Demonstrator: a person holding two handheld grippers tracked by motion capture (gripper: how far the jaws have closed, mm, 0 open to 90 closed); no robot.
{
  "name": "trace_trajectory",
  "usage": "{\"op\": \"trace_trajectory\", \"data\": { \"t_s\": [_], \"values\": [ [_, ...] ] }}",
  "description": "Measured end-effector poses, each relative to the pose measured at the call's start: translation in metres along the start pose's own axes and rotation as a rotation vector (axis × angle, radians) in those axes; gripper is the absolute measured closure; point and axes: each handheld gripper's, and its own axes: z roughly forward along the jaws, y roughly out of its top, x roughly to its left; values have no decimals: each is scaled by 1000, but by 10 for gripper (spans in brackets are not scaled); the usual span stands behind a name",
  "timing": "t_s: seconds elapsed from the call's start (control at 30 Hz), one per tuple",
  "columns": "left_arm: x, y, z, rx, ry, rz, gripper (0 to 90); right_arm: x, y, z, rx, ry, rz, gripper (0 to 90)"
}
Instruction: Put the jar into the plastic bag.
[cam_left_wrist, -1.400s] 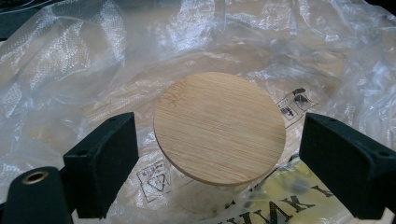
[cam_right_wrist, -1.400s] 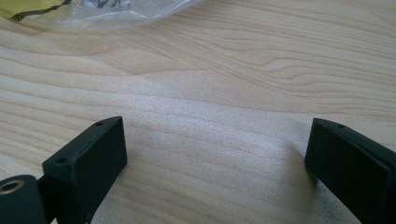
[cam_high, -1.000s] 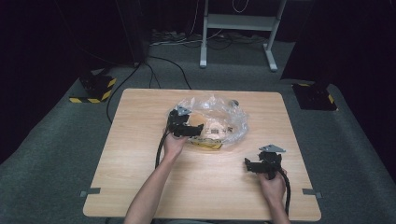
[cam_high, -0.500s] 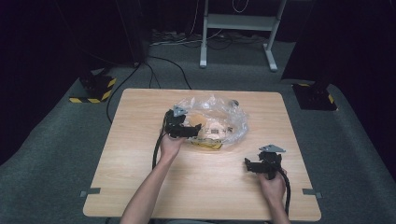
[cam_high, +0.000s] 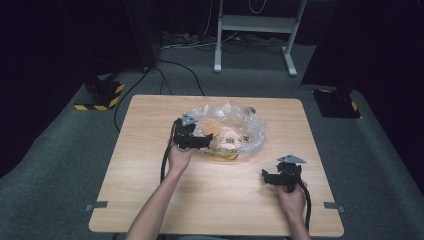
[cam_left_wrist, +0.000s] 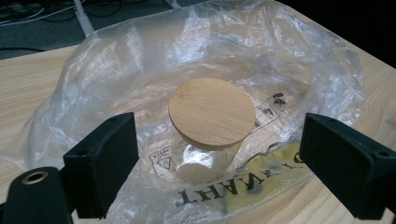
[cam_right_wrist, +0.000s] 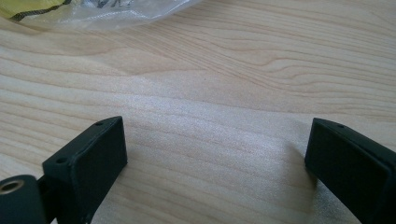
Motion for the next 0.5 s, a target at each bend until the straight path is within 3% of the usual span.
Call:
{"op": "trace_trajectory", "data": {
  "t_s": [0.5],
  "values": [
    [-2, 5, -25, -33, -19, -19, 121, 0, 0, 0, 0, -1, -2, 54]
  ]
}}
